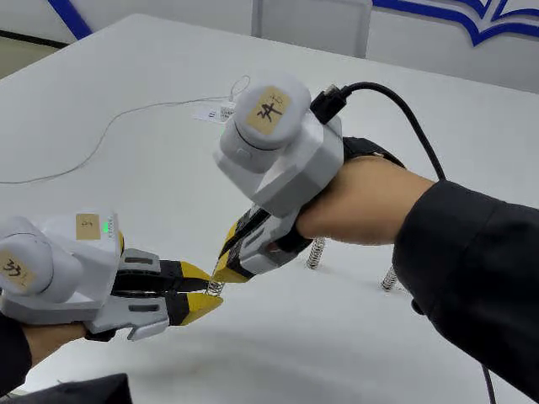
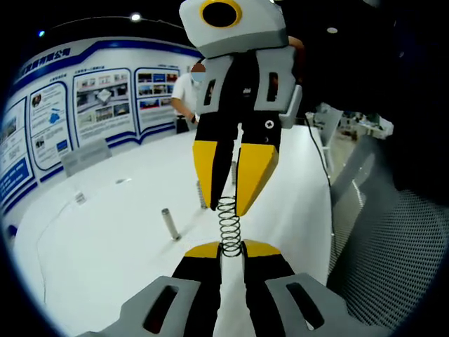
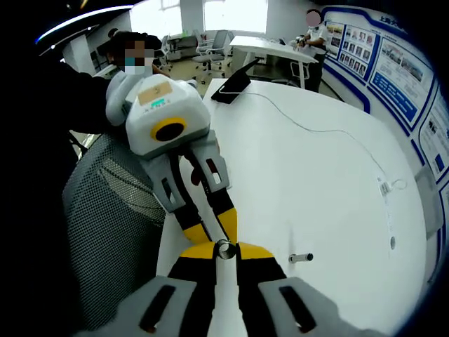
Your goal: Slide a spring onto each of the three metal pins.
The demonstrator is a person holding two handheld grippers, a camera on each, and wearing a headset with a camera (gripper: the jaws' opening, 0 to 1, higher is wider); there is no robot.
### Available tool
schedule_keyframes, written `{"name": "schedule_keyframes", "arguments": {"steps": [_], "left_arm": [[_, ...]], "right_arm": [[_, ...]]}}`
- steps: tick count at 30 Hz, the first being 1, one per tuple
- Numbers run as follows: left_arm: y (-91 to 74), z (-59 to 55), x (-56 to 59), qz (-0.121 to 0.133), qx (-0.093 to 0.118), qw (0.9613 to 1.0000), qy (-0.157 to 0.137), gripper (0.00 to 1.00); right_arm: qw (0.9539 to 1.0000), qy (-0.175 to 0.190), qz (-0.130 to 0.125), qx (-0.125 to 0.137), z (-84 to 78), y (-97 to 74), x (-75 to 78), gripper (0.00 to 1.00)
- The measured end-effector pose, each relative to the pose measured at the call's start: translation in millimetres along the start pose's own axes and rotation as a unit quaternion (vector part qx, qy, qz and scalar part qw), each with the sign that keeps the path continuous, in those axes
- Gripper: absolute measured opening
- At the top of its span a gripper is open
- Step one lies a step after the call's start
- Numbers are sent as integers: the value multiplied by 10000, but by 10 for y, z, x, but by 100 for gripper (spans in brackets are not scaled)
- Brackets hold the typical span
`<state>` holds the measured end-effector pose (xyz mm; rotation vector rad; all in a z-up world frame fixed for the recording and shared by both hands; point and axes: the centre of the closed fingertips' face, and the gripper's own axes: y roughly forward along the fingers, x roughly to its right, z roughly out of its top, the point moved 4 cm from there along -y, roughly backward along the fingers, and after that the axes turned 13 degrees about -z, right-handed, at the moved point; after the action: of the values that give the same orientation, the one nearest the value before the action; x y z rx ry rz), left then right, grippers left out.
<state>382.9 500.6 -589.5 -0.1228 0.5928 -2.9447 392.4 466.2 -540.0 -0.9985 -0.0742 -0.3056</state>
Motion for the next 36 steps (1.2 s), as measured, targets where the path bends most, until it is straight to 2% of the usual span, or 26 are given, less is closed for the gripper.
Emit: {"name": "schedule_keyframes", "arguments": {"steps": [14, 23, 30, 36], "left_arm": [[13, 10, 4, -35, 29, 10000, -24, 12], [6, 14, -10, 12, 40, 10000, -33, 13], [-15, -3, -47, 122, 65, 9997, -213, 23], [-57, -11, -108, 308, 127, 9988, -358, 35]], "right_arm": [[9994, -53, -85, 319, 86, 37, -16, 11], [9995, -52, -132, 295, 60, 28, 31, 11], [9994, -29, -224, 245, 21, 2, 116, 11], [9989, 65, -388, 255, -7, -75, 265, 11]]}}
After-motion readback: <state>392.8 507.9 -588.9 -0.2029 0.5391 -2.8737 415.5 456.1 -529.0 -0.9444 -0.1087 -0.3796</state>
